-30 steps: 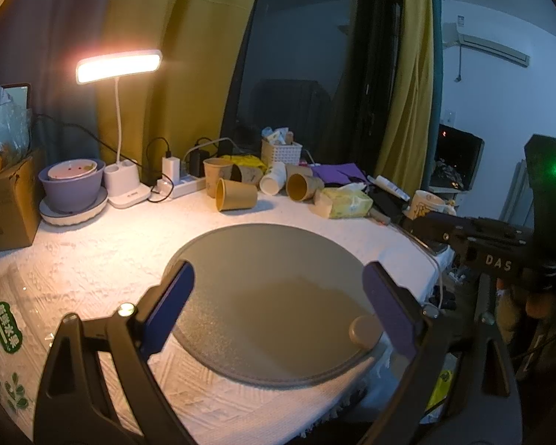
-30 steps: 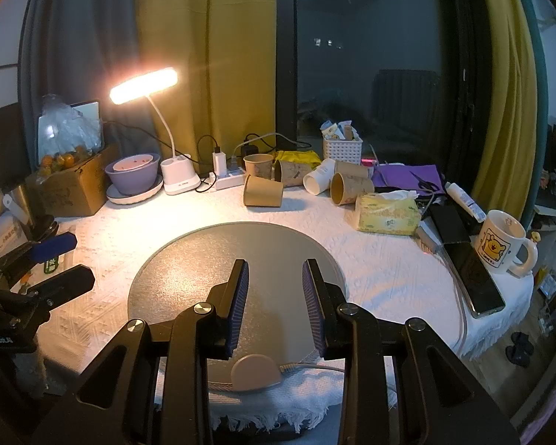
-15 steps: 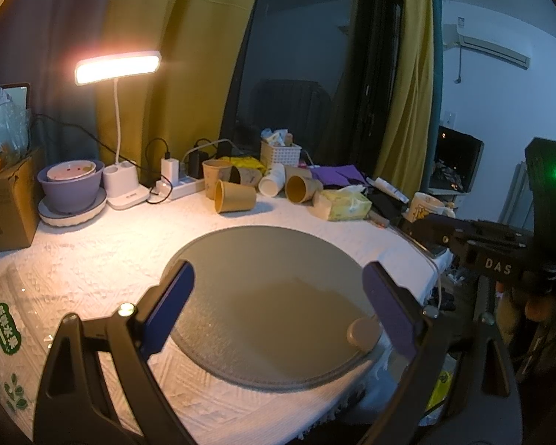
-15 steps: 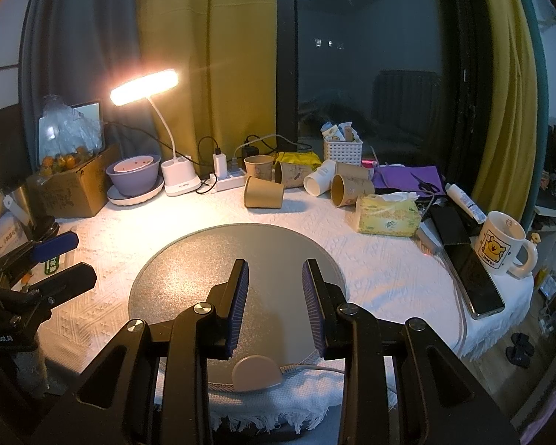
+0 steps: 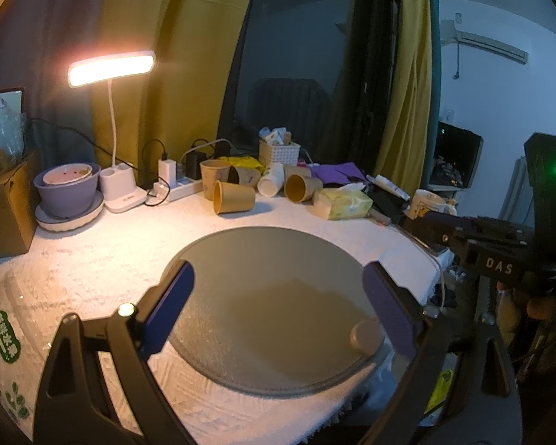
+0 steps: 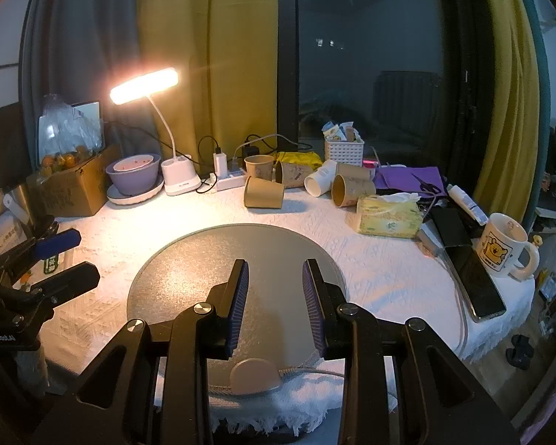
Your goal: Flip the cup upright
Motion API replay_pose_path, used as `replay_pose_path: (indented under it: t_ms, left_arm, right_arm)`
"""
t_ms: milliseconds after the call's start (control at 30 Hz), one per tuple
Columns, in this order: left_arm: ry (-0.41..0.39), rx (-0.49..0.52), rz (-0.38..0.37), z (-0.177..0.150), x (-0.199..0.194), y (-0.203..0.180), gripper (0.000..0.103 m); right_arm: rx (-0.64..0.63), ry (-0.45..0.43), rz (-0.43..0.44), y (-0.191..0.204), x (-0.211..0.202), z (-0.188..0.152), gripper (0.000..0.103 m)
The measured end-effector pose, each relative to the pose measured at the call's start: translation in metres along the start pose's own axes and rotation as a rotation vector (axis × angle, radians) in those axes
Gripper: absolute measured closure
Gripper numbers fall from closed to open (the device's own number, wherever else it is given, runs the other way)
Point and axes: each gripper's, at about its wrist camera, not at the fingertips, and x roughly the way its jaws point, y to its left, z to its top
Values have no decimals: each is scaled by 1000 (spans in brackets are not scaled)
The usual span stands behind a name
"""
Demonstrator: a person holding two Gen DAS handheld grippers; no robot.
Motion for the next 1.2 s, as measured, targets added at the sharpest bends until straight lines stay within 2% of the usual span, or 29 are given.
replay_pose_path:
  t_ms: [167, 400, 767, 1000, 1033, 1133, 1200]
  left_arm:
    - [11, 13, 0, 1, 11, -1, 10]
    - [31, 55, 5, 17, 42, 0, 10]
    - [144, 121, 17, 46, 121, -8, 10]
    - [180, 155, 14, 66, 167, -12, 10]
    - [186, 163, 14, 69, 175, -12, 10]
    - [200, 180, 11, 77, 196, -13, 10]
    - [208, 194, 11, 82, 213, -13, 10]
  right_arm:
    - [0, 2, 8, 9, -1, 10, 71]
    - [2, 25, 12, 0, 24, 13, 71]
    - [52, 57, -15, -46, 76, 28, 71]
    - [74, 64, -23, -74, 102, 44, 70]
    - [77, 65, -23, -78, 106, 47, 69]
    - [86, 71, -23, -88, 120, 54, 53]
    - [88, 73, -21, -94, 129, 59, 52]
